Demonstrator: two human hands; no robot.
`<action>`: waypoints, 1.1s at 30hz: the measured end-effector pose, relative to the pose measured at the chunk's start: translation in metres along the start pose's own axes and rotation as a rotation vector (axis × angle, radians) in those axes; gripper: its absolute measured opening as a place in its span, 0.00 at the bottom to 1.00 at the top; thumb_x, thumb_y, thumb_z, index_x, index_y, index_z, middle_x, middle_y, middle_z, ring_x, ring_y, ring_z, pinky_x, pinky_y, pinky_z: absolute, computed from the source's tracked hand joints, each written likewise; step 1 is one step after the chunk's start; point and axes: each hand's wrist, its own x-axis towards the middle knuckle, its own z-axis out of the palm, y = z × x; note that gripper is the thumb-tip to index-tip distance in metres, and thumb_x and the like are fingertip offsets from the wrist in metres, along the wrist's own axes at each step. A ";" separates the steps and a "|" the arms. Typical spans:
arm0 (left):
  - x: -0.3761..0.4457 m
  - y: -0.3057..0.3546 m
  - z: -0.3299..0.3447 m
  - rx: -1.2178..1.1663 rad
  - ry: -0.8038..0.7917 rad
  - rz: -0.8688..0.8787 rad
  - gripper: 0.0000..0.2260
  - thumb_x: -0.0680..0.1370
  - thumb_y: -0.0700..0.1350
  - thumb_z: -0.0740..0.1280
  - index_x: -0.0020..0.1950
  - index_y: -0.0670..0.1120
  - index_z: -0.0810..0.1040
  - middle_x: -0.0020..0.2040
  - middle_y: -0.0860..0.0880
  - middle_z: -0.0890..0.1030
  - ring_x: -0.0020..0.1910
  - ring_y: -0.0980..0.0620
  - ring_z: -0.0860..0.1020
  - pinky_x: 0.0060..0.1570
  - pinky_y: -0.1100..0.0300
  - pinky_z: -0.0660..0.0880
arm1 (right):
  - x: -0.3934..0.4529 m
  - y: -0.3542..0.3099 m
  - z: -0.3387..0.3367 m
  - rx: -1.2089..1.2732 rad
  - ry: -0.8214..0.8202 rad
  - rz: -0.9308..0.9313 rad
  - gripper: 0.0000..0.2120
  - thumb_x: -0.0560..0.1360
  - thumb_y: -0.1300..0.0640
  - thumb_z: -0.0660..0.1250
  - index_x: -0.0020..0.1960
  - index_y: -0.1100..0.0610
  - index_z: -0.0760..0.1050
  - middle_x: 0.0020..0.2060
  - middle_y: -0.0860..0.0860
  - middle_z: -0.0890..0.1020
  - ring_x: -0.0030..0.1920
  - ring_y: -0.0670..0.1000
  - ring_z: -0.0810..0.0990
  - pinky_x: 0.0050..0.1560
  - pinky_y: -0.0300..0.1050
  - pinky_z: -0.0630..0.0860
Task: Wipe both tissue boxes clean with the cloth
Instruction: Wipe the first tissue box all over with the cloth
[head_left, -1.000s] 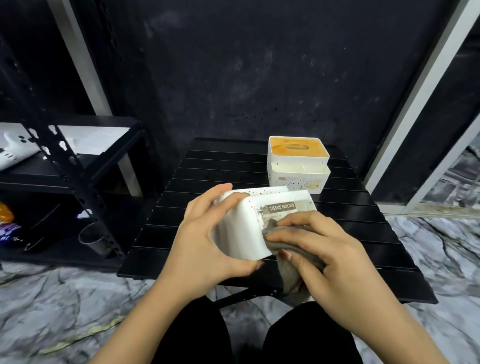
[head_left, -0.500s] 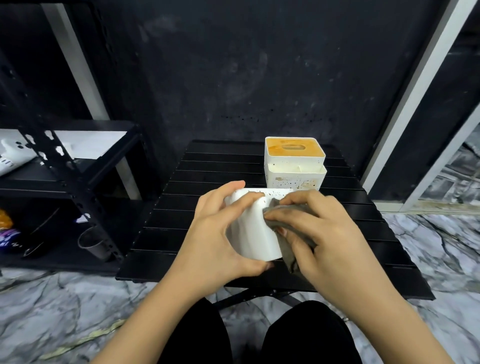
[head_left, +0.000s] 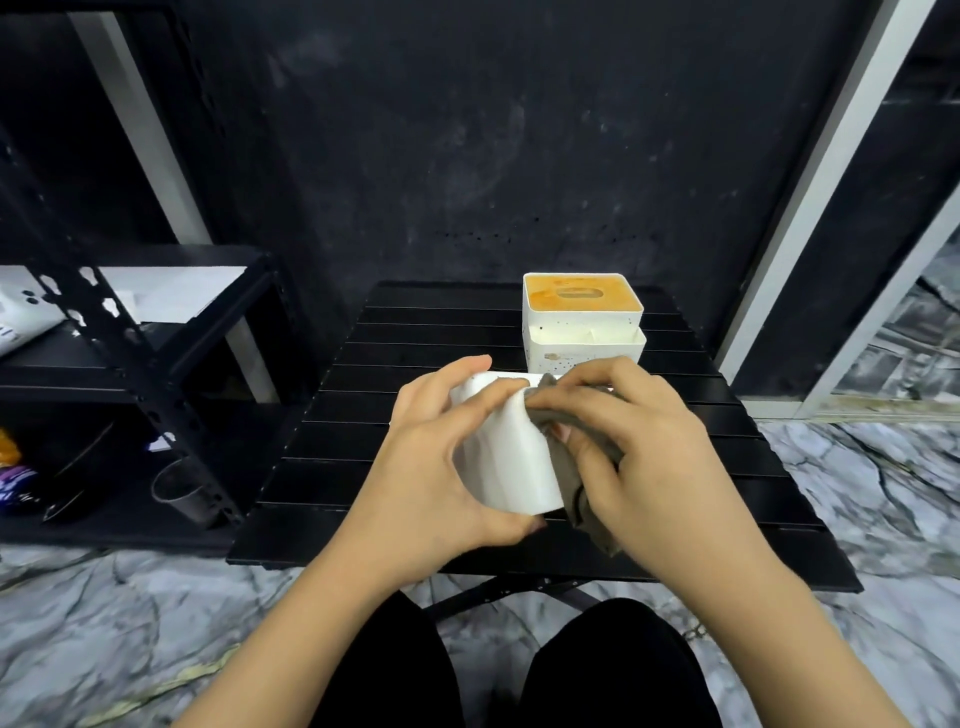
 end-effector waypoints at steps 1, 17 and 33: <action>0.000 0.000 0.000 0.002 0.001 -0.004 0.40 0.56 0.47 0.82 0.60 0.70 0.68 0.69 0.65 0.62 0.68 0.68 0.56 0.55 0.85 0.53 | 0.002 0.004 0.000 0.042 -0.005 0.027 0.13 0.72 0.60 0.62 0.50 0.46 0.79 0.47 0.44 0.77 0.47 0.51 0.76 0.48 0.42 0.73; -0.009 -0.017 -0.007 -0.062 0.048 -0.074 0.36 0.52 0.58 0.76 0.60 0.68 0.72 0.68 0.67 0.65 0.70 0.62 0.62 0.59 0.81 0.57 | -0.002 0.010 0.012 0.177 -0.005 0.148 0.13 0.72 0.63 0.66 0.51 0.49 0.81 0.47 0.44 0.77 0.51 0.50 0.77 0.54 0.40 0.73; -0.009 -0.031 -0.016 -0.155 0.064 -0.169 0.37 0.53 0.59 0.77 0.59 0.71 0.69 0.71 0.62 0.62 0.71 0.63 0.60 0.71 0.52 0.61 | 0.003 0.023 0.027 0.066 0.013 0.289 0.12 0.73 0.63 0.65 0.52 0.50 0.80 0.49 0.45 0.75 0.52 0.56 0.75 0.56 0.47 0.73</action>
